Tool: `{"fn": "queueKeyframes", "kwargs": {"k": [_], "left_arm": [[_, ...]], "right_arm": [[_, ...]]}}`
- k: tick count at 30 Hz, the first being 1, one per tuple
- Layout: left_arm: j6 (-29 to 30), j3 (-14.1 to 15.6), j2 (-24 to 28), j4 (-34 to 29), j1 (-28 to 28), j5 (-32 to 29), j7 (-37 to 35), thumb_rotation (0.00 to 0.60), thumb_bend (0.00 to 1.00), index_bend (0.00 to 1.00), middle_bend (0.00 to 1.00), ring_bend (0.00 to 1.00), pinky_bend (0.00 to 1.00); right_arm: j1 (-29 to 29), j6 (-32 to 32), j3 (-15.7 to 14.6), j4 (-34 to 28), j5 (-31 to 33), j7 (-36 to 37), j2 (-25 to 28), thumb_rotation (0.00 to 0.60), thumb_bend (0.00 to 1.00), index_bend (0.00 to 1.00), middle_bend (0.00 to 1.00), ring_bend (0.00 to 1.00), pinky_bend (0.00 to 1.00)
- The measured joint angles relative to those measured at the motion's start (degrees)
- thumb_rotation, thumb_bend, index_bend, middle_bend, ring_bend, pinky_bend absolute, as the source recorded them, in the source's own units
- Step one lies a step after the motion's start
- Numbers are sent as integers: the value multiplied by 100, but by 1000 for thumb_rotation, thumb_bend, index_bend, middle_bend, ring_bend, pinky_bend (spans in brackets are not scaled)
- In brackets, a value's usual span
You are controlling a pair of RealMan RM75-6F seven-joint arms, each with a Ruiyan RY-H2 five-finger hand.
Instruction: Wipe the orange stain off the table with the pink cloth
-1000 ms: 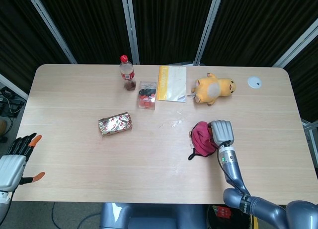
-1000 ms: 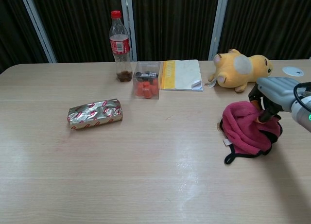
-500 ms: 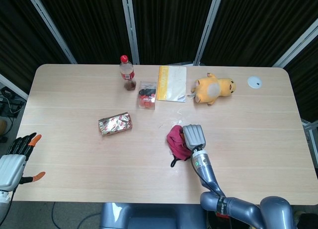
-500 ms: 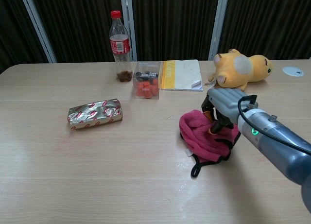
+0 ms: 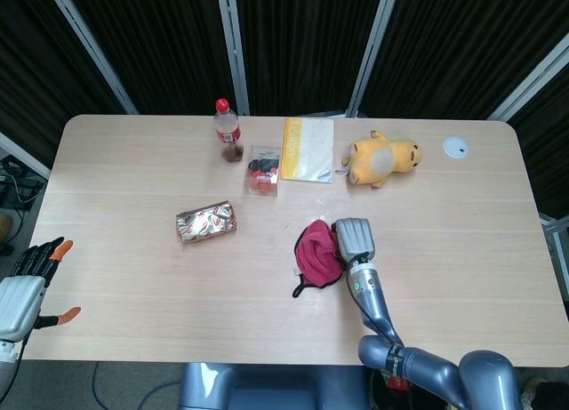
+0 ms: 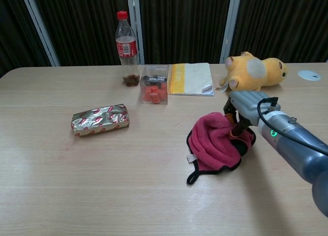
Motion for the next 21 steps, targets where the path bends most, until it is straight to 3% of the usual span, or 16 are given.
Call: {"fn": "queueKeyframes", "kwargs": {"k": [9,21], "left_arm": [[-29,0,30,-34,-8,-22,-47,600,0,25,0,0,0],[31,42,33,-81,31,57,-52,600,0,36,0,0,0]], "right_arm": [[-234,-28,100,248,166,123,500,600,350,763,658,559,715],[-765,279,163,-105,442,-14,1409,600,348,764,658,559,716]]}}
